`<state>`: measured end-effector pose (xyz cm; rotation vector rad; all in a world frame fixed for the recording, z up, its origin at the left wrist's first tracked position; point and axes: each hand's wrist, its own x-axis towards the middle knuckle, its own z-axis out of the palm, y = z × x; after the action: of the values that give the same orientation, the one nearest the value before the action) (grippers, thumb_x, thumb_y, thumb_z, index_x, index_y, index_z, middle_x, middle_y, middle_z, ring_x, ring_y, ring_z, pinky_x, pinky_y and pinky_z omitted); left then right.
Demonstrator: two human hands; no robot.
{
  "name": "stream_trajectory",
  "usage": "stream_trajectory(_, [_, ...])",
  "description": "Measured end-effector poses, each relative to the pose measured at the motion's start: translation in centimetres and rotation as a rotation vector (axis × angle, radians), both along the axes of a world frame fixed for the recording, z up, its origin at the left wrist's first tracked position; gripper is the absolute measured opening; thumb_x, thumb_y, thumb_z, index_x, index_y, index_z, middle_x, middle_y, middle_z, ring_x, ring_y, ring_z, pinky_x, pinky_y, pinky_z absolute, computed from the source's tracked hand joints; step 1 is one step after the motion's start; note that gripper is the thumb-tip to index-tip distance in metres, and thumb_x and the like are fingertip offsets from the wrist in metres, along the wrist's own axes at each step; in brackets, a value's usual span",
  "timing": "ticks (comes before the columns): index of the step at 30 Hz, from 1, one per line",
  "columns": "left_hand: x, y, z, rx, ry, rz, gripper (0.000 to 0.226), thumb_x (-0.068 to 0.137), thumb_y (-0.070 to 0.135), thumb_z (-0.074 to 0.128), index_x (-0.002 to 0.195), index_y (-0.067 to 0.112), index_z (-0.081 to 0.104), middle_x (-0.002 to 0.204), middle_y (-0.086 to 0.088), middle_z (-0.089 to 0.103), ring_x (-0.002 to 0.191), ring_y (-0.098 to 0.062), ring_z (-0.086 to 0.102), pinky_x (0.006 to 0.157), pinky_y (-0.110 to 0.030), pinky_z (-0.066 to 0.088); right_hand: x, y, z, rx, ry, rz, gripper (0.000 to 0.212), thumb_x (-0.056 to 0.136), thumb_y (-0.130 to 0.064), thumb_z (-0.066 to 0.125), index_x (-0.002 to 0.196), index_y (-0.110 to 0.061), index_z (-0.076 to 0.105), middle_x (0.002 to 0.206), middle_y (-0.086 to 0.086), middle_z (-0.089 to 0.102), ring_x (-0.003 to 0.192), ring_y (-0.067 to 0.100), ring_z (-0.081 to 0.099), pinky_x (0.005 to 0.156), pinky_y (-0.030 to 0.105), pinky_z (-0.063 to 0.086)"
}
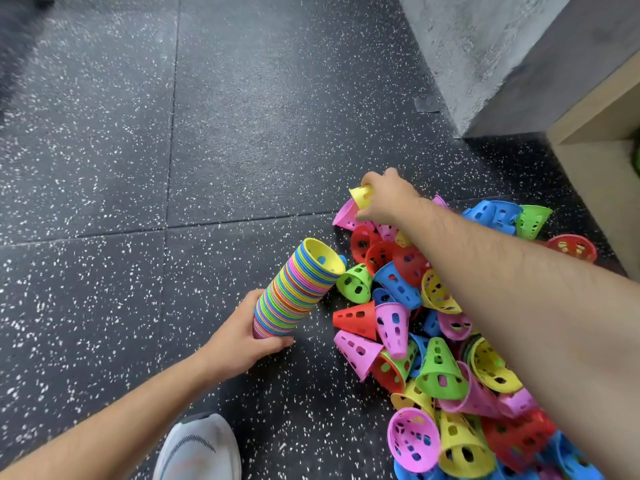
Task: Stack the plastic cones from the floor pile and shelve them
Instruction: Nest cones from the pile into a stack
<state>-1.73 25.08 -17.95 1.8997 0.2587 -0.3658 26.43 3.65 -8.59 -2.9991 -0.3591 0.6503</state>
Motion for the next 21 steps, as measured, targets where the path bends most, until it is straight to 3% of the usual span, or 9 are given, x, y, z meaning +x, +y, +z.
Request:
stream_trajectory(4, [0.2, -0.1, 0.2, -0.014, 0.006, 0.013, 0.080, 0.067, 0.042, 0.090, 0.134, 0.032, 0.048, 0.118, 0.017, 0.061, 0.111, -0.008, 0.063, 0.096, -0.023, 0.051, -2.6, 0.6, 0.7, 0.037, 0.077, 0.205, 0.074, 0.069, -0.052, 0.080, 0.135, -0.031, 0.052, 0.126, 0.008, 0.048, 0.107, 0.029, 0.059, 0.087, 0.034, 0.049])
stream_trajectory(9, [0.1, -0.3, 0.6, -0.006, 0.013, 0.041, 0.070, 0.078, 0.014, 0.091, 0.132, 0.023, 0.047, 0.117, 0.002, 0.064, 0.098, 0.003, 0.062, 0.084, -0.010, 0.048, -6.1, 1.0, 1.0, 0.083, 0.173, 0.292, 0.079, 0.069, -0.056, 0.080, 0.138, -0.032, 0.050, 0.127, 0.004, 0.051, 0.113, 0.024, 0.057, 0.097, 0.036, 0.048])
stream_trajectory(17, [-0.4, -0.3, 0.5, -0.010, -0.004, 0.044, 0.069, 0.077, 0.011, 0.091, 0.129, 0.022, 0.047, 0.117, -0.002, 0.065, 0.095, 0.004, 0.062, 0.085, -0.013, 0.049, -8.8, -0.3, 2.3, 0.232, -0.003, 0.220, 0.068, 0.074, -0.045, 0.078, 0.134, -0.033, 0.050, 0.129, 0.001, 0.050, 0.119, 0.025, 0.053, 0.100, 0.037, 0.044])
stream_trajectory(21, [-0.5, -0.4, 0.7, -0.023, -0.013, 0.049, 0.073, 0.071, 0.022, 0.093, 0.128, 0.026, 0.047, 0.115, 0.003, 0.065, 0.096, 0.004, 0.064, 0.085, -0.014, 0.048, -9.5, -1.5, 2.8, 0.276, -0.019, 0.140, 0.071, 0.065, -0.054, 0.081, 0.127, -0.035, 0.053, 0.127, 0.000, 0.055, 0.121, 0.025, 0.047, 0.098, 0.034, 0.038])
